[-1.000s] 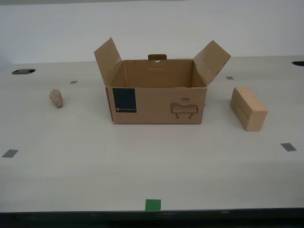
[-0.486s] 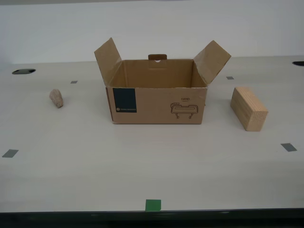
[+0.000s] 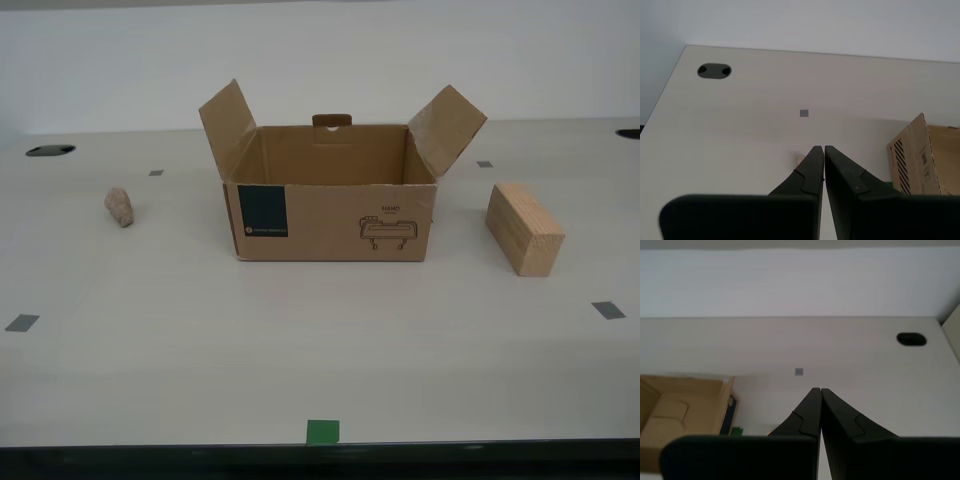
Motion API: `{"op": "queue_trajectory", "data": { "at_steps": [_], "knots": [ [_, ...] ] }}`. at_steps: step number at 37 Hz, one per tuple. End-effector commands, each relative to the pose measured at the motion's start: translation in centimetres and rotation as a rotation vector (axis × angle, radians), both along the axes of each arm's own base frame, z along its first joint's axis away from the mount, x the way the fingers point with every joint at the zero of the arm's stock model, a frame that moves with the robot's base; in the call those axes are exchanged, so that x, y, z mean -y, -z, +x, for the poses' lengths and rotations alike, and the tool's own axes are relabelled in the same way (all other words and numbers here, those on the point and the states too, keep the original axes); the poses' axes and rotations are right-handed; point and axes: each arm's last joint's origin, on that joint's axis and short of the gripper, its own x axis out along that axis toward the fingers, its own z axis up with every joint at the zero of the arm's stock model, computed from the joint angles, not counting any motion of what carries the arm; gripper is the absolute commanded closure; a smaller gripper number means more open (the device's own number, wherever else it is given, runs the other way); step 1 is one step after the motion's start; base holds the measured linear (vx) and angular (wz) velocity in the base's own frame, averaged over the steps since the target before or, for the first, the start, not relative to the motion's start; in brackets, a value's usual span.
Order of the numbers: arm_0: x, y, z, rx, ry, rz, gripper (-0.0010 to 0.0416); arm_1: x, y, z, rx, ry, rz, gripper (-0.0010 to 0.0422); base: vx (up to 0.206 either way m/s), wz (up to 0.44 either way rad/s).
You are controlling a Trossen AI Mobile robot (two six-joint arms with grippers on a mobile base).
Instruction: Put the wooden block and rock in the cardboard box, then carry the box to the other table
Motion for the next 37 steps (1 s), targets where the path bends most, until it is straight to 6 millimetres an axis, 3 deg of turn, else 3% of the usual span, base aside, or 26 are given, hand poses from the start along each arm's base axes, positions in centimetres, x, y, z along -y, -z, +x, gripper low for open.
{"op": "queue_trajectory", "data": {
  "at_steps": [1,11,22,30,37],
  "knots": [
    [-0.3,0.1,-0.1,-0.062,-0.065,0.058,0.0406,0.0,-0.2,-0.3,-0.020,-0.009,-0.012,0.0412,0.000,0.000],
    [-0.4,-0.5,0.7,-0.193,-0.087,0.121,0.0406,0.0,-0.3,-0.8,-0.080,-0.013,-0.015,0.0412,0.000,0.000],
    [-0.4,-1.0,3.3,-0.282,-0.071,0.137,0.0406,0.0,-0.2,-1.5,-0.148,-0.030,-0.034,0.0412,0.000,0.000],
    [-0.4,-0.2,5.1,-0.373,-0.064,0.141,0.0406,0.0,-0.6,-1.8,-0.162,-0.042,-0.047,0.0412,0.000,0.000],
    [-0.4,1.0,6.1,-0.457,-0.059,0.143,0.0406,0.0,-2.1,-2.0,-0.162,-0.043,-0.047,0.0412,0.000,0.000]
  ]
}}
